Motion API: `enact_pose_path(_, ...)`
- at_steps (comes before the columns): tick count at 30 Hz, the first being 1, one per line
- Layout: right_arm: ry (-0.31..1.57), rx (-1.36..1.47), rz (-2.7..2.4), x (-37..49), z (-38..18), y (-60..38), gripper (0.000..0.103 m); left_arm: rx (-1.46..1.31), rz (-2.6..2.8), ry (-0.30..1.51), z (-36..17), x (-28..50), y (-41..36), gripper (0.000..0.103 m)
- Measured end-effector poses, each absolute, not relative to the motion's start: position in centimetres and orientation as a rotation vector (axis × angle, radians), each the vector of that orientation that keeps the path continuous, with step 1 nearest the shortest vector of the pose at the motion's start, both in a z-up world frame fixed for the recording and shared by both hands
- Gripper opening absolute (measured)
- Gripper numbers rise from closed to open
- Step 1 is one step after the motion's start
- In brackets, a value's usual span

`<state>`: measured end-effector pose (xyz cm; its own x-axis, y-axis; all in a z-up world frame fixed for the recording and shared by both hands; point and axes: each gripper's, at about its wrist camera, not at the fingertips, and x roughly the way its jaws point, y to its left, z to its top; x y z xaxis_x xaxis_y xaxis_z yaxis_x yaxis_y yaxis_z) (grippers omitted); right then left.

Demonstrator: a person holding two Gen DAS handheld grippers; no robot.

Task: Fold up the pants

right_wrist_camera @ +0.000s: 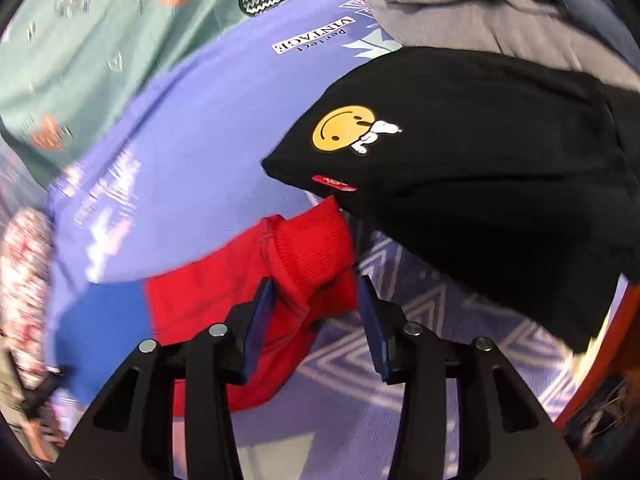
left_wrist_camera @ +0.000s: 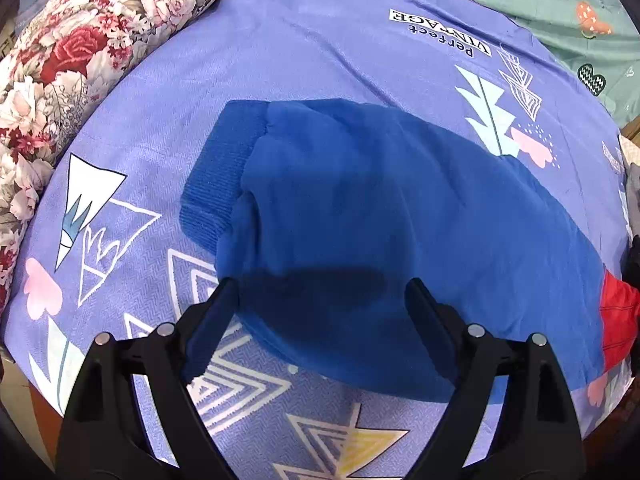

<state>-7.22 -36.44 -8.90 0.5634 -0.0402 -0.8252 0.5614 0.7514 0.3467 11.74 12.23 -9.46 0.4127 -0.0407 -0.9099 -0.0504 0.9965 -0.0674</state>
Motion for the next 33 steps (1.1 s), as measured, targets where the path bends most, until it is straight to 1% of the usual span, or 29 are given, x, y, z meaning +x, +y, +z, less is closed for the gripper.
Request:
enact_pose_path(1, 0.913, 0.669, -0.354, -6.8, -9.0, -36.2, 0.025, -0.101, 0.003, 1.147, -9.4, 11.8, 12.4, 0.087)
enact_pose_path(4, 0.913, 0.616, -0.375, -5.5, -8.3, -35.2, 0.024, -0.119, -0.014, 1.141, -9.4, 11.7, 12.7, 0.087)
enact_pose_path(6, 0.918, 0.619, -0.403, -4.9, -8.6, -35.3, 0.026, -0.134, -0.021, 1.145, -9.4, 11.9, 13.0, 0.087)
enact_pose_path(7, 0.926, 0.636, -0.417, -4.5, -9.0, -35.5, 0.029, -0.141, -0.024, 1.148, -9.4, 11.9, 13.1, 0.087)
enact_pose_path(8, 0.940, 0.632, -0.421, -4.4, -9.2, -35.6, 0.039, -0.142, -0.025, 1.148, -9.4, 12.0, 13.1, 0.087)
enact_pose_path(9, 0.959, 0.623, -0.424, -4.2, -9.3, -35.5, 0.042, -0.141, -0.024, 1.148, -9.4, 11.9, 13.1, 0.087)
enact_pose_path(12, 0.917, 0.677, -0.345, -5.5, -8.4, -36.0, 0.046, -0.130, -0.028, 1.154, -9.6, 12.0, 12.9, 0.087)
enact_pose_path(13, 0.889, 0.694, -0.328, -6.2, -7.9, -36.3, 0.051, -0.131, -0.029, 1.154, -9.7, 12.0, 12.8, 0.087)
enact_pose_path(14, 0.866, 0.707, -0.324, -6.7, -7.6, -36.6, 0.055, -0.133, -0.030, 1.154, -9.8, 12.1, 12.8, 0.087)
enact_pose_path(19, 0.887, 0.730, -0.322, -7.9, -8.8, -37.3, 0.054, -0.123, -0.026, 1.157, -9.9, 12.3, 12.5, 0.088)
enact_pose_path(22, 0.852, 0.738, -0.290, -8.0, -9.2, -37.1, 0.053, -0.118, -0.027, 1.158, -9.9, 12.3, 12.4, 0.088)
enact_pose_path(24, 0.876, 0.751, -0.285, -7.3, -10.2, -37.1, 0.044, -0.121, -0.028, 1.159, -9.8, 12.3, 12.4, 0.088)
enact_pose_path(25, 0.879, 0.762, -0.273, -6.9, -10.1, -36.8, 0.035, -0.126, -0.030, 1.158, -9.8, 12.2, 12.5, 0.089)
enact_pose_path(26, 0.883, 0.755, -0.275, -6.7, -10.1, -36.6, 0.031, -0.133, -0.031, 1.156, -9.7, 12.2, 12.6, 0.089)
enact_pose_path(27, 0.884, 0.736, -0.283, -6.6, -9.8, -36.4, 0.030, -0.142, -0.032, 1.152, -9.7, 12.1, 12.7, 0.089)
enact_pose_path(29, 0.870, 0.717, -0.295, -6.5, -9.4, -36.4, 0.020, -0.153, -0.035, 1.151, -9.7, 12.0, 12.9, 0.089)
enact_pose_path(31, 0.831, 0.723, -0.300, -6.8, -8.9, -36.9, 0.016, -0.153, -0.035, 1.150, -9.9, 12.0, 12.9, 0.089)
enact_pose_path(33, 0.808, 0.692, -0.307, -7.3, -8.1, -36.6, 0.015, -0.148, -0.036, 1.156, -9.9, 12.2, 12.9, 0.089)
